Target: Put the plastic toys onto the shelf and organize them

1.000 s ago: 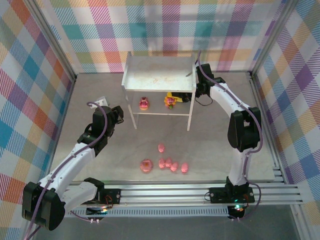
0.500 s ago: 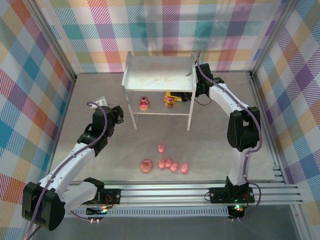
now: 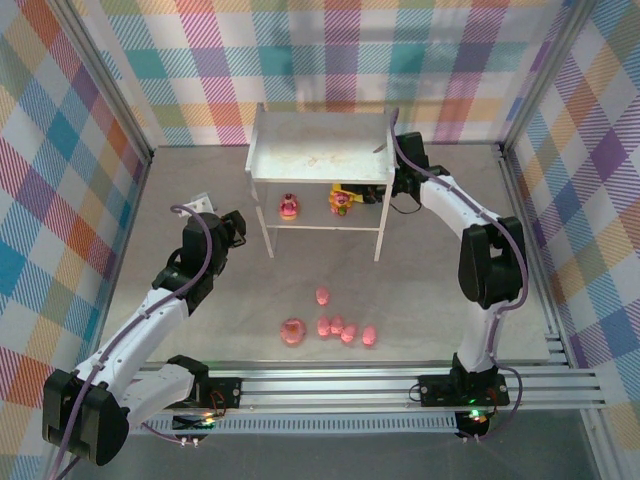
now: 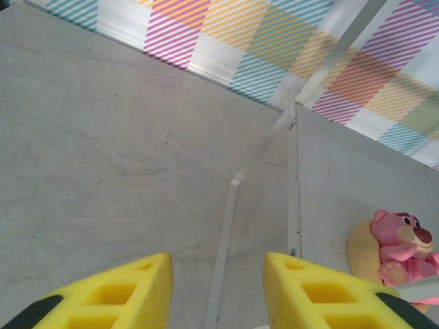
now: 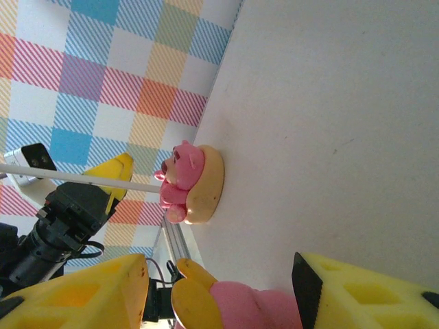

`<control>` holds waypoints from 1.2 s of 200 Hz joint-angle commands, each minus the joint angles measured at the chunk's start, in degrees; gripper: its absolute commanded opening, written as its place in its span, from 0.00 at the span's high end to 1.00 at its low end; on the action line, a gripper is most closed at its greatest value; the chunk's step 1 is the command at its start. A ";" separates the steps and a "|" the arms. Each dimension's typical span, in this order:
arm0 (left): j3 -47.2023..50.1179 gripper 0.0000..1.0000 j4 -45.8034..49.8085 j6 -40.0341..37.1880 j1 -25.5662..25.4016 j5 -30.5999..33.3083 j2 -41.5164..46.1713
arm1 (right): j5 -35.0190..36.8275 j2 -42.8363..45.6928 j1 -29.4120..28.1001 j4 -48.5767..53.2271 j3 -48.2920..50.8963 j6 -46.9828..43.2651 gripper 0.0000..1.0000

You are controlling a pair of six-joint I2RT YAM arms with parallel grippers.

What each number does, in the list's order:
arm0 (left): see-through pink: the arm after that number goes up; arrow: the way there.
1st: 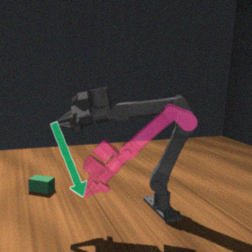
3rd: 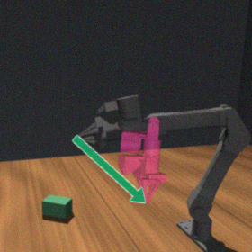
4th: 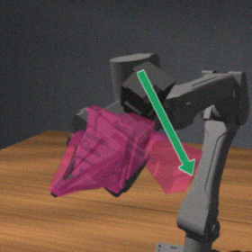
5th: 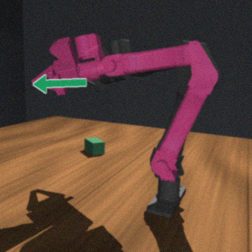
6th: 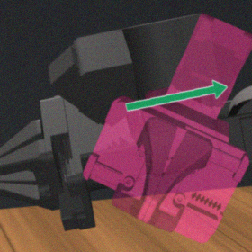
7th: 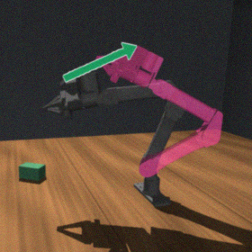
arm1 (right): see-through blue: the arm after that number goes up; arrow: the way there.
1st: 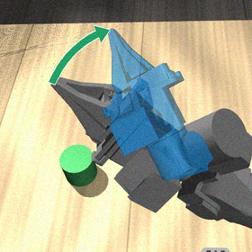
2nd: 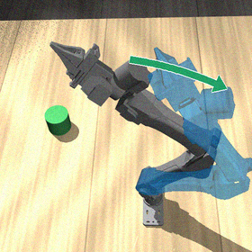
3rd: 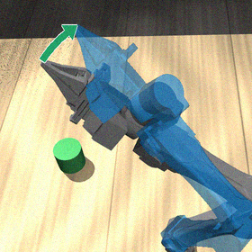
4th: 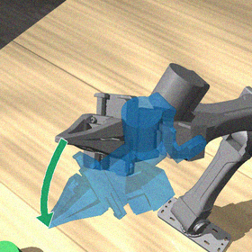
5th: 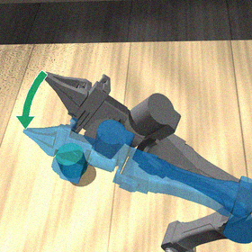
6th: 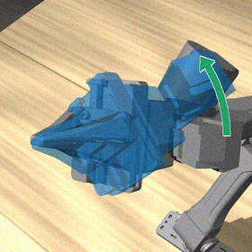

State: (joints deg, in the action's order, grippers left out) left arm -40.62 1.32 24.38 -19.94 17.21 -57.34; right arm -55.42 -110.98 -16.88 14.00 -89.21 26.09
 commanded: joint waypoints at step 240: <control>-1.96 0.46 4.66 -3.13 0.58 -2.67 0.91 | 15.43 22.68 18.43 1.91 18.40 0.43 0.40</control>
State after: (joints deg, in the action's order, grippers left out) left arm -40.64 2.90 22.63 -19.94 17.10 -57.34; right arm -46.74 -92.84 -0.38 9.89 -72.38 29.32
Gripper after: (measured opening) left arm 0.499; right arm 0.593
